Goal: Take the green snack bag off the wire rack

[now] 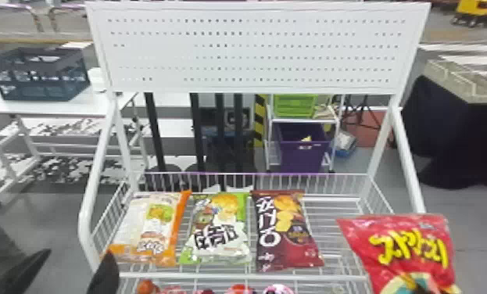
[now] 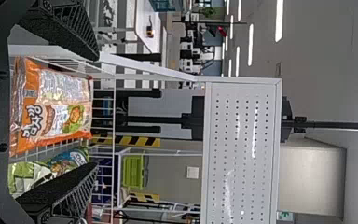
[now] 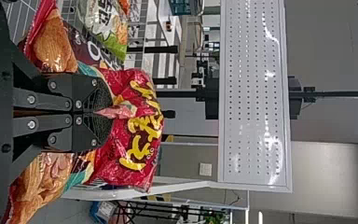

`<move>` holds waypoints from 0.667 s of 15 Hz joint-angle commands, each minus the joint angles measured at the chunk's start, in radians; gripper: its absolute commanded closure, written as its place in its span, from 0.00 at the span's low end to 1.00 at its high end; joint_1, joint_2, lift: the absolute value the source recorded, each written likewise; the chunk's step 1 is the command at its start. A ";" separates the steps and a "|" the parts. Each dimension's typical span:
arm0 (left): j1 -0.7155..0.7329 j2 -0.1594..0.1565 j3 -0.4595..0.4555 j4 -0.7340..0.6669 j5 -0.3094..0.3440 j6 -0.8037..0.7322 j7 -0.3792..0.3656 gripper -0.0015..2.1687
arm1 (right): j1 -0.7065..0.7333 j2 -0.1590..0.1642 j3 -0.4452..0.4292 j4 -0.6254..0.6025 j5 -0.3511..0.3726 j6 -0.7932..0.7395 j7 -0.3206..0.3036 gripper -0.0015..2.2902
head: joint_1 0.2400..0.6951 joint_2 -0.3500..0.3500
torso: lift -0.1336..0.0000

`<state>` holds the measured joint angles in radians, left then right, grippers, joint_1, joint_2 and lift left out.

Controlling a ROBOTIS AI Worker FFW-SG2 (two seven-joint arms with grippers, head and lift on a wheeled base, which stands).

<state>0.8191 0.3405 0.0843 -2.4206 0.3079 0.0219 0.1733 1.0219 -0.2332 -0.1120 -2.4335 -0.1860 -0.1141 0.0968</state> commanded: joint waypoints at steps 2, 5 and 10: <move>0.000 0.000 0.000 0.000 0.000 -0.001 0.000 0.04 | 0.000 0.000 0.000 -0.001 0.000 0.000 0.000 0.95 | 0.57 0.50 | 1.00; 0.000 0.000 0.002 0.000 0.000 -0.001 0.000 0.04 | 0.001 0.000 0.000 -0.004 0.000 0.000 0.000 0.95 | 0.57 0.50 | 1.00; -0.003 0.002 0.002 0.002 0.002 0.002 0.000 0.04 | 0.004 0.000 -0.002 -0.002 -0.001 0.000 0.000 0.95 | 0.57 0.50 | 1.00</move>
<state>0.8188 0.3408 0.0864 -2.4206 0.3084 0.0217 0.1733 1.0260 -0.2332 -0.1128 -2.4375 -0.1869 -0.1142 0.0966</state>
